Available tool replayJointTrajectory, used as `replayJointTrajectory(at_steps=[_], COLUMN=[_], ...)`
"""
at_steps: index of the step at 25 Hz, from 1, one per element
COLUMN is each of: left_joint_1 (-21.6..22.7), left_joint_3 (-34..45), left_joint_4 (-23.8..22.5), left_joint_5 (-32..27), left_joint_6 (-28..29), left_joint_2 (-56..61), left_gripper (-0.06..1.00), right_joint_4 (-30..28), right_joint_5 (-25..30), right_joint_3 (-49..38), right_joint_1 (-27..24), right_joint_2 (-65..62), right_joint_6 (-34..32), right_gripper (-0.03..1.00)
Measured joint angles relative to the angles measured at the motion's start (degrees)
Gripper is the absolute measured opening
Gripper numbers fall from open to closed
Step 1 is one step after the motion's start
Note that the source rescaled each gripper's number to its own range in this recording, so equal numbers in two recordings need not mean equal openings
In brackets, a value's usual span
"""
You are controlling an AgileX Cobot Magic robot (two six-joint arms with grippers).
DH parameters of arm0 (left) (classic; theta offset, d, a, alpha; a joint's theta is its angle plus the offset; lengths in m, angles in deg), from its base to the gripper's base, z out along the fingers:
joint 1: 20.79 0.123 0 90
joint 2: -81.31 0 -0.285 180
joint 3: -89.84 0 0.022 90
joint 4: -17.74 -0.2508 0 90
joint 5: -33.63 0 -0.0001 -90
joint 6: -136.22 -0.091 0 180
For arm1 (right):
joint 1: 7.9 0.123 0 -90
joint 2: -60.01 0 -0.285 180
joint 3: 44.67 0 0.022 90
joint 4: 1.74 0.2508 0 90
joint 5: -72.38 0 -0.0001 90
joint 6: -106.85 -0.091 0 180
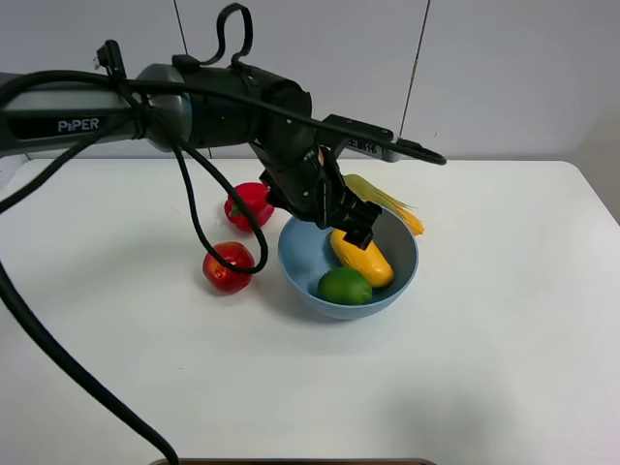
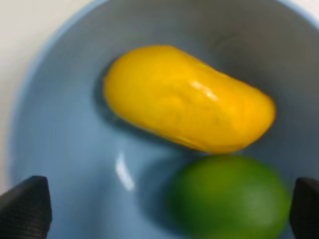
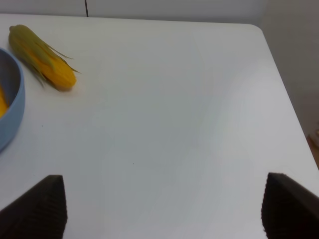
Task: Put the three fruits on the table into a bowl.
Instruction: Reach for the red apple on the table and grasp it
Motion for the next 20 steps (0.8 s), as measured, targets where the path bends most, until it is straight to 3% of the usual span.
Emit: replayJointTrajectory(at_steps=[13, 20], left_joint_1=[11.32, 12.44], left_joint_3=[-0.33, -0.33], left_joint_4=[-5.88, -6.73], left_joint_5=[-21.96, -25.46], left_joint_6=[-2.18, -5.99], left_joint_2=[4.4, 4.4], left_gripper=[0.93, 0.93], right_joint_4=[0.0, 0.0], right_joint_5=[0.0, 0.0], right_joint_3=[0.0, 0.0], right_joint_1=[0.0, 0.0], right_joint_2=[0.0, 0.0], right_joint_6=[0.0, 0.0], right_gripper=[0.51, 0.51])
